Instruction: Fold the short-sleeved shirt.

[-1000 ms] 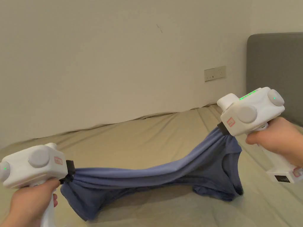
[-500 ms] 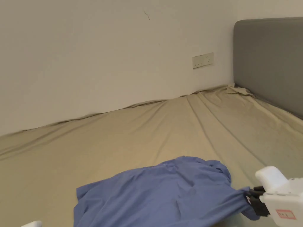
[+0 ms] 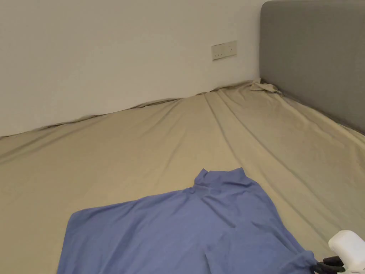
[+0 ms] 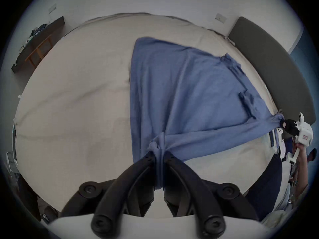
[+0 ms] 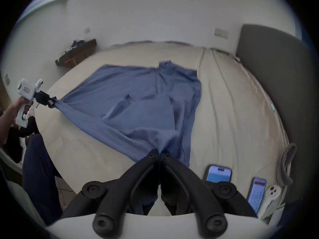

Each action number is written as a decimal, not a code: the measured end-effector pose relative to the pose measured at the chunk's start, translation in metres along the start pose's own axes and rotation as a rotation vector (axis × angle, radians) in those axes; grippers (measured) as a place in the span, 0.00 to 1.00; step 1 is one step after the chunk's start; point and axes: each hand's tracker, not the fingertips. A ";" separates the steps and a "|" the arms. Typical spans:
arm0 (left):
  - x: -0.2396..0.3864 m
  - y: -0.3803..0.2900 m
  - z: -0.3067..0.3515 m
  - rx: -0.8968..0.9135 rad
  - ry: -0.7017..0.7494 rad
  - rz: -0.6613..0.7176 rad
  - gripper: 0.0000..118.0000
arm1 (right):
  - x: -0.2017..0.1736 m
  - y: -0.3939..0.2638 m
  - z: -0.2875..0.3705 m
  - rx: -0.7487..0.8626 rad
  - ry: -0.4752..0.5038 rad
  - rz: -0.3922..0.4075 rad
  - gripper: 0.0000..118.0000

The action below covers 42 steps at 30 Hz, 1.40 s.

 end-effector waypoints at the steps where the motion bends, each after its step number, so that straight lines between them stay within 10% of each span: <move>1: 0.002 -0.003 -0.004 -0.014 -0.001 -0.006 0.06 | -0.002 -0.002 -0.005 -0.030 0.012 0.013 0.03; 4: 0.003 -0.007 -0.012 -0.053 -0.003 -0.034 0.06 | -0.008 -0.007 -0.017 -0.102 -0.026 0.077 0.03; 26: -0.018 -0.002 -0.055 -0.225 -0.026 0.022 0.08 | 0.025 -0.019 -0.081 -0.378 0.074 -0.143 0.04; 28: -0.008 -0.001 -0.047 -0.202 -0.008 0.034 0.16 | 0.028 -0.019 -0.073 -0.351 0.080 -0.172 0.12; 31: 0.007 0.000 -0.004 -0.062 -0.002 -0.005 1.00 | 0.028 -0.008 -0.037 -0.266 0.154 -0.214 1.00; 33: 0.018 -0.007 0.041 0.233 -0.036 0.077 1.00 | 0.027 0.004 0.003 -0.044 0.152 -0.237 0.97; 40: 0.057 -0.044 0.069 0.270 -0.156 0.184 0.95 | -0.034 0.023 0.074 0.265 0.047 -0.264 0.98; 41: 0.066 -0.052 0.062 0.250 -0.102 0.186 0.58 | -0.043 0.019 0.071 0.252 0.046 -0.265 0.80; 42: 0.073 -0.059 0.057 0.234 -0.048 0.177 0.09 | -0.054 0.015 0.069 0.253 0.049 -0.259 0.42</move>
